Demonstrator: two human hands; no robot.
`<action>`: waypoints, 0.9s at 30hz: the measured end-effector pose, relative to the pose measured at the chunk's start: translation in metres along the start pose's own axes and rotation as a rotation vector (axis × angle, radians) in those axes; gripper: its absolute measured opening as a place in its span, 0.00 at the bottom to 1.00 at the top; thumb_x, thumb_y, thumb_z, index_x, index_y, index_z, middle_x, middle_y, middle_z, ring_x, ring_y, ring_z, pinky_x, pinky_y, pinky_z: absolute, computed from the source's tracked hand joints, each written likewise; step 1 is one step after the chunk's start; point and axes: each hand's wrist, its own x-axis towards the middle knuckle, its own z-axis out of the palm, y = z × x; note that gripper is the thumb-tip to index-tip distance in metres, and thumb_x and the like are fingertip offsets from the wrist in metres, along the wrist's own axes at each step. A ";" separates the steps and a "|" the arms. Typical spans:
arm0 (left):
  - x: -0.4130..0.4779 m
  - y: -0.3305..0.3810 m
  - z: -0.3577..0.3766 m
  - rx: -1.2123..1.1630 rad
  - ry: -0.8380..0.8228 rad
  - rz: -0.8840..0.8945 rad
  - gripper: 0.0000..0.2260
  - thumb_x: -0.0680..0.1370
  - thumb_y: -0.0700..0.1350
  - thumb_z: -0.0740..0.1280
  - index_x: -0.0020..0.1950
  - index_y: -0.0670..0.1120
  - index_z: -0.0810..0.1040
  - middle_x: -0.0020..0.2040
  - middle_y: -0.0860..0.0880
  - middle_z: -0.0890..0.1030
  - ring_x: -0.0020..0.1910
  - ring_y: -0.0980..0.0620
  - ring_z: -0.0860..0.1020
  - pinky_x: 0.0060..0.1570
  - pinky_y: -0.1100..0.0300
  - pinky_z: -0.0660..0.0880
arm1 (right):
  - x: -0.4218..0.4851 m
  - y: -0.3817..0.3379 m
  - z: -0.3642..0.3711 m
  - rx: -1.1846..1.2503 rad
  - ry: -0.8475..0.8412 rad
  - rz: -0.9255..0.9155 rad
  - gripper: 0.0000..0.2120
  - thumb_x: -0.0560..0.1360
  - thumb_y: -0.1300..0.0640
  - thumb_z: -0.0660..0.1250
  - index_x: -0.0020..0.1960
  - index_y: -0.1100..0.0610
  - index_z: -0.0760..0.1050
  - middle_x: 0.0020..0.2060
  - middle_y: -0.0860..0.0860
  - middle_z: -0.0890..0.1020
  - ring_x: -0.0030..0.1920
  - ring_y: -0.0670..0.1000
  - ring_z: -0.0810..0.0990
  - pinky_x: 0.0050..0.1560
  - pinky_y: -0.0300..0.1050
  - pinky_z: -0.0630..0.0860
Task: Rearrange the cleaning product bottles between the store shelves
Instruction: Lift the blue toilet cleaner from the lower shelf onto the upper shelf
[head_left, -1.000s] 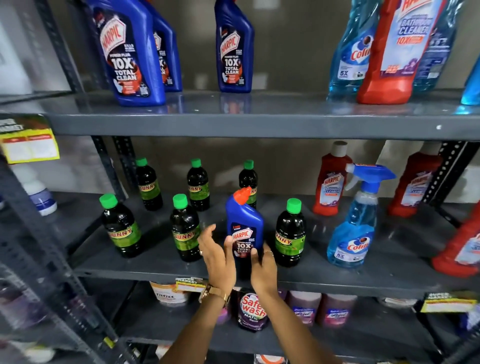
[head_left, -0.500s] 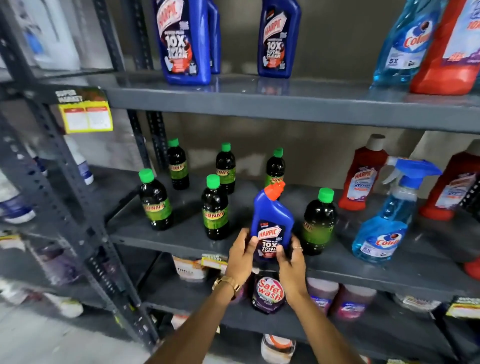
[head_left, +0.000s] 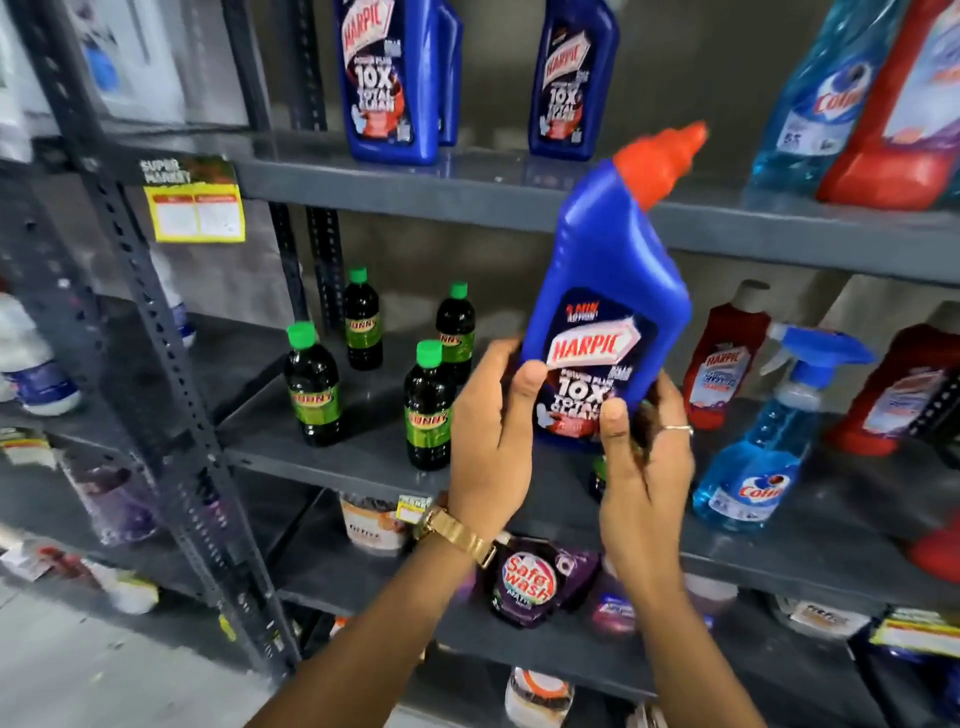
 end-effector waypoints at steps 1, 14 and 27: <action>0.012 0.015 0.001 -0.011 0.003 0.052 0.12 0.80 0.48 0.57 0.57 0.44 0.75 0.45 0.53 0.81 0.43 0.61 0.79 0.42 0.67 0.75 | 0.009 -0.014 0.000 0.012 0.018 -0.032 0.19 0.78 0.57 0.62 0.68 0.58 0.67 0.56 0.52 0.80 0.56 0.43 0.80 0.52 0.32 0.76; 0.179 0.090 0.022 0.166 0.050 0.273 0.15 0.80 0.54 0.58 0.56 0.44 0.74 0.50 0.47 0.82 0.48 0.50 0.80 0.48 0.49 0.78 | 0.187 -0.089 0.016 0.015 -0.030 -0.218 0.17 0.76 0.57 0.63 0.64 0.59 0.69 0.57 0.57 0.80 0.52 0.48 0.80 0.56 0.48 0.78; 0.233 0.054 0.029 0.375 -0.066 -0.088 0.14 0.80 0.55 0.55 0.55 0.46 0.70 0.56 0.42 0.80 0.55 0.40 0.78 0.53 0.41 0.77 | 0.233 -0.071 0.044 -0.187 -0.115 0.056 0.14 0.76 0.63 0.64 0.61 0.60 0.67 0.57 0.56 0.79 0.50 0.51 0.78 0.46 0.43 0.77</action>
